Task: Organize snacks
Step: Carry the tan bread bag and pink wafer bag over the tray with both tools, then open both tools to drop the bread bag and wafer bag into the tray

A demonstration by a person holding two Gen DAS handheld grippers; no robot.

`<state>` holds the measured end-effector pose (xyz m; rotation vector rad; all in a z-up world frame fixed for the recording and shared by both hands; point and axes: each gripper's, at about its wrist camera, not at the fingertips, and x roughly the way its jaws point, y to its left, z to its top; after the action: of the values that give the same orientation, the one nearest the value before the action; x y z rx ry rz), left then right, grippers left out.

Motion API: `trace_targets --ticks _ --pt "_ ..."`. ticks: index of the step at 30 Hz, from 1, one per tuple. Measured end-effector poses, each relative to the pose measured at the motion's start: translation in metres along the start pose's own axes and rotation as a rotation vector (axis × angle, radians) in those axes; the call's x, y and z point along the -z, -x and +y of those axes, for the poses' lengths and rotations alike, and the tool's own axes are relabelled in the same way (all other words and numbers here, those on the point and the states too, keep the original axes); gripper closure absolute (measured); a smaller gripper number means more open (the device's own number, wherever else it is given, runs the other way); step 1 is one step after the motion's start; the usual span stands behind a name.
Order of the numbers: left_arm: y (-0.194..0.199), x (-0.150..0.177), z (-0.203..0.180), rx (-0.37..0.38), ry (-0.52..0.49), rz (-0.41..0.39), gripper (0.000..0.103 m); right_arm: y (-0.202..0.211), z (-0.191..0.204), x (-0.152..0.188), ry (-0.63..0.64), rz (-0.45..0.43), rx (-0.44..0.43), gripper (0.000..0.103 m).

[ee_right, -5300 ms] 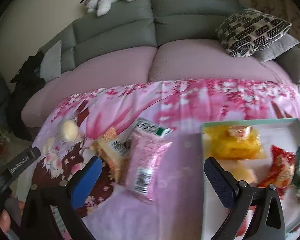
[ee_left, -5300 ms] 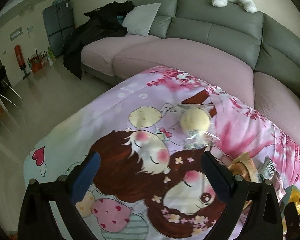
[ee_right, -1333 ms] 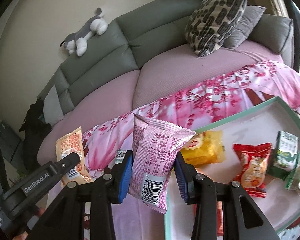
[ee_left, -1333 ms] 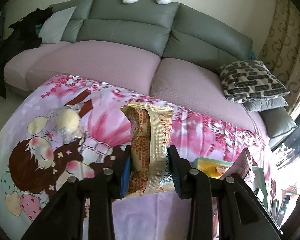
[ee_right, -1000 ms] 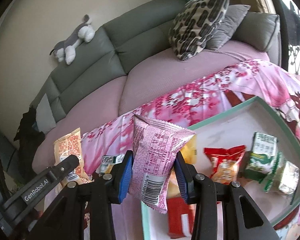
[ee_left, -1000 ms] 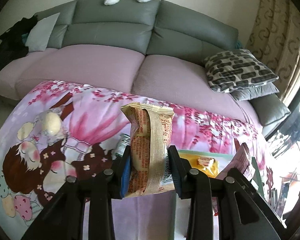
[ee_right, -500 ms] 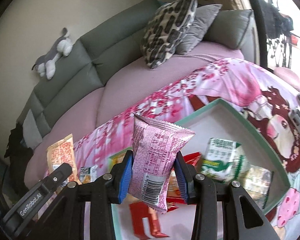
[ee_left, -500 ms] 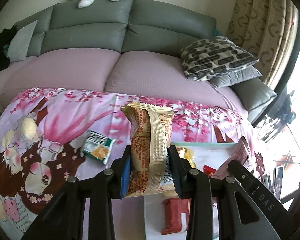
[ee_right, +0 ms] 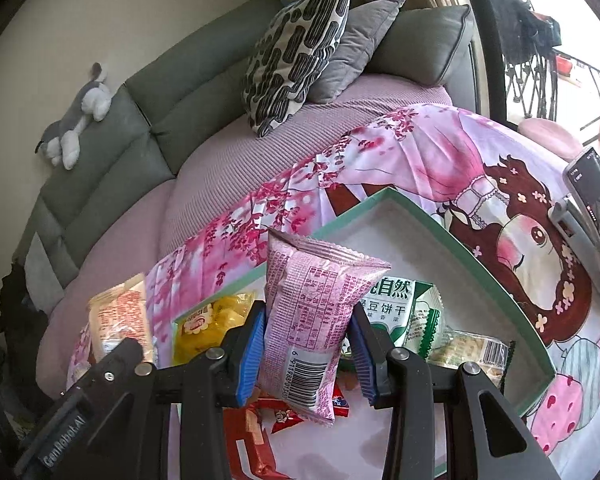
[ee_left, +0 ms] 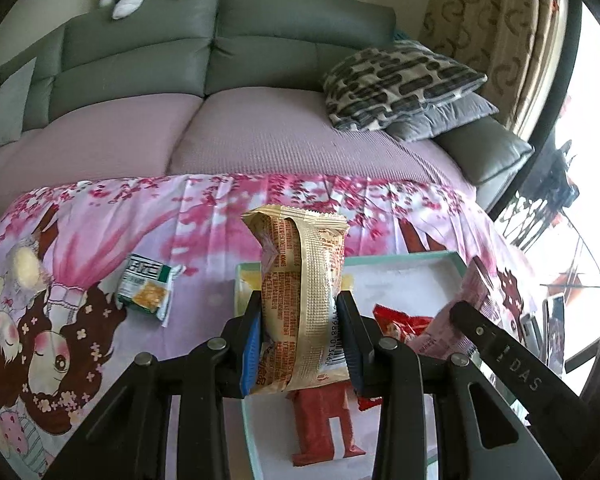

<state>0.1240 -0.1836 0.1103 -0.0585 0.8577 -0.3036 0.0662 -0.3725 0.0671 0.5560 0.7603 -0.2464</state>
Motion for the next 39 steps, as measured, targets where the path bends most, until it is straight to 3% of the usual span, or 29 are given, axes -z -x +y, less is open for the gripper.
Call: trace_targets --ticks 17,25,29,32,39 --pt "-0.038 0.019 -0.020 0.030 -0.035 0.115 0.065 -0.011 0.009 0.004 0.046 0.032 0.009 0.060" --pt "-0.039 0.018 -0.016 0.021 -0.019 0.118 0.065 -0.014 0.008 0.004 0.040 0.047 0.008 0.058" --pt "-0.039 0.017 -0.016 0.007 -0.021 0.120 0.059 -0.013 0.008 0.003 0.043 0.046 0.031 0.054" --pt "-0.037 0.016 -0.015 -0.011 -0.021 0.120 0.051 -0.010 0.007 0.003 0.040 0.040 0.041 0.045" --pt "-0.029 0.013 -0.013 -0.016 -0.016 0.103 0.051 -0.005 0.009 0.001 0.044 0.030 0.030 0.044"
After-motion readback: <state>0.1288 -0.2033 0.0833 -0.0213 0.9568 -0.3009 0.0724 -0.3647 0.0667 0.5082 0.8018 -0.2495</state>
